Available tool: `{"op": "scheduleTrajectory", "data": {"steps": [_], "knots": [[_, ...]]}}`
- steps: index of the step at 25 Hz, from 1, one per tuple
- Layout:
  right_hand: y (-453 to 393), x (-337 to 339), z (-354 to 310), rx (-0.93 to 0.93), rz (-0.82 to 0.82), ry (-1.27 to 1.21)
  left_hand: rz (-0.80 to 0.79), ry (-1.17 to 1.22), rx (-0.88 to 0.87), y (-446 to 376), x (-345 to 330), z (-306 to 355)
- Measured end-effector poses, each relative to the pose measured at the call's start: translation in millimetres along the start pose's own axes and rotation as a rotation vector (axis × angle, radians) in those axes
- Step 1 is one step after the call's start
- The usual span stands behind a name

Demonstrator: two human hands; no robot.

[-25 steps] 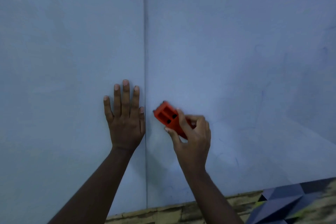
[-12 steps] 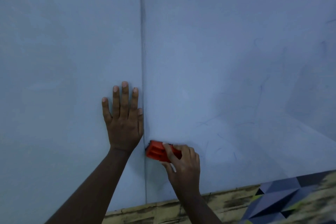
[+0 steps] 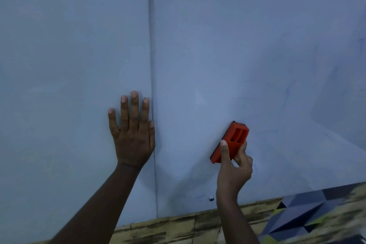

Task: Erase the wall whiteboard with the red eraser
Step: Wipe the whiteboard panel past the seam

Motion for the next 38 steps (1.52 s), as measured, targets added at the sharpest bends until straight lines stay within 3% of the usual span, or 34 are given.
{"op": "scheduleTrajectory", "data": {"steps": [2,6,10,12,15,17,22,28,33,38], "knots": [[23.2,-9.0,-1.3,0.105,-0.04,0.056,-0.001,-0.003,0.003,1.4,-0.1,0.9],[97.7,-17.8,19.9,0.619,-0.309,0.347,-0.015,-0.013,-0.006,4.0,-0.6,0.6],[109.2,-12.4,35.2,0.709,-0.353,0.386,-0.017,-0.011,-0.025,9.2,0.2,0.6],[96.6,-10.3,27.6,0.582,-0.282,0.306,-0.011,-0.001,-0.027,11.6,0.5,0.6],[58.1,0.4,27.9,0.026,-0.031,0.061,0.0,0.017,-0.028,16.6,1.1,1.4],[40.9,10.9,43.9,-0.25,0.11,0.008,0.004,0.022,-0.038,20.1,0.9,2.3],[65.5,26.4,90.0,-0.716,0.2,-0.006,0.004,0.014,-0.043,26.0,-0.4,1.8],[89.5,8.8,67.5,-0.925,0.131,0.018,0.001,0.008,-0.051,29.1,-1.2,1.4],[101.3,-25.8,19.1,-0.923,-0.123,-0.059,-0.009,0.022,-0.052,30.7,-0.5,1.4],[117.4,-16.3,48.6,-0.934,-0.139,0.022,-0.017,0.02,-0.053,34.9,-1.0,2.4]]}}
Point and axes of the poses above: each hand's wrist, its own y-axis away from the middle knuckle, its own x-axis out of the back of the hand, z = x × y, the point moved 6 cm from there along -y, towards the middle knuckle, and after that the axes turned 15 degrees about z, right-handed, at the moved point
